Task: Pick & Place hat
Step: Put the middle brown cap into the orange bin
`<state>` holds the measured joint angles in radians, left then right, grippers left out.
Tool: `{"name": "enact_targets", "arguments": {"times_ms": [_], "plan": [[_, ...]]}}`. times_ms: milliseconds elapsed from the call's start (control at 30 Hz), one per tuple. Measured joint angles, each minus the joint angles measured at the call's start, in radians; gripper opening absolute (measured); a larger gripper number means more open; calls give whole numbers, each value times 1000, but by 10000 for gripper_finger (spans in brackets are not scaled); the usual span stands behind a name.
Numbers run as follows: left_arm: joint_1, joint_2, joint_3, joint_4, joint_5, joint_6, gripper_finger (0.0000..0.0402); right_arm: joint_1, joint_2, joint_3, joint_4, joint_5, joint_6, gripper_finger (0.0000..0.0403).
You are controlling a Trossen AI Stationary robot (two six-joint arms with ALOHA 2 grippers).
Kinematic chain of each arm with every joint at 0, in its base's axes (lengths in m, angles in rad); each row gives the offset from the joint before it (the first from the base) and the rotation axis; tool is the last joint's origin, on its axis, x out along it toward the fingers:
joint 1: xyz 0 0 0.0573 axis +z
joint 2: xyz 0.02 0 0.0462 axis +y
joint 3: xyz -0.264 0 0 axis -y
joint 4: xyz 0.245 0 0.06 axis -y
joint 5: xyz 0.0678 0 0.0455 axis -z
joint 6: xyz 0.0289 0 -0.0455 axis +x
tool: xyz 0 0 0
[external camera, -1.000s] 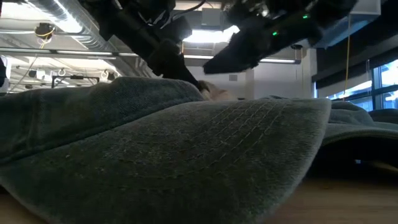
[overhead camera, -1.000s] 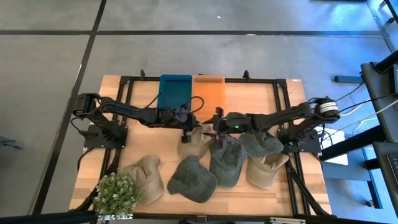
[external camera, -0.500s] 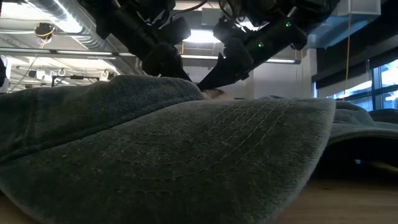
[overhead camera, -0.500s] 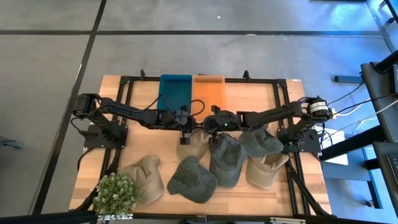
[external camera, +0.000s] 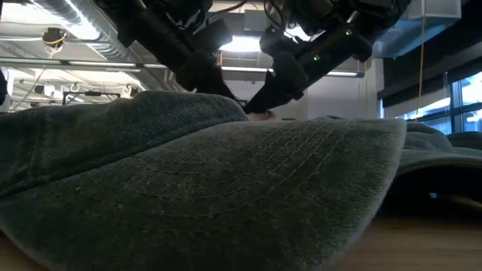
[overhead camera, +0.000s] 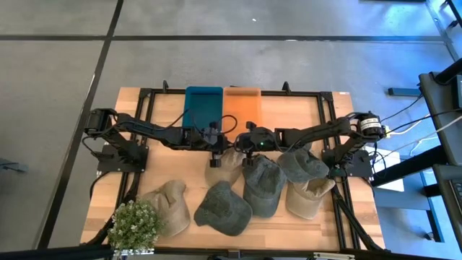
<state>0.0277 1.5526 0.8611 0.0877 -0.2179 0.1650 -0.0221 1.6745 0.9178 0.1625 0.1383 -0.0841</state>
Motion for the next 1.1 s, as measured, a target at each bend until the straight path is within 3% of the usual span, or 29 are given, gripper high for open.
{"name": "enact_targets", "arguments": {"times_ms": [233, 367, 567, 767, 967, 1100], "plan": [[2, -9, 2, -2, -28, -13, 95, 1, 2, -1, 5, -2, -9, 7], [9, -72, -4, -31, -83, -12, 118, 1, -19, -1, -4, 65, -50, 7], [58, -234, -80, -20, -50, -23, 124, -9, -137, 0, -13, 95, -131, 6], [111, -334, -213, 132, -48, -53, 121, -30, -297, 0, 0, 108, -255, 6], [147, -351, -307, 196, -50, -115, 125, -107, -402, 5, 26, 225, -371, 6], [158, -353, -332, 198, -50, -150, 125, -195, -391, 2, 21, 230, -364, 6]]}}
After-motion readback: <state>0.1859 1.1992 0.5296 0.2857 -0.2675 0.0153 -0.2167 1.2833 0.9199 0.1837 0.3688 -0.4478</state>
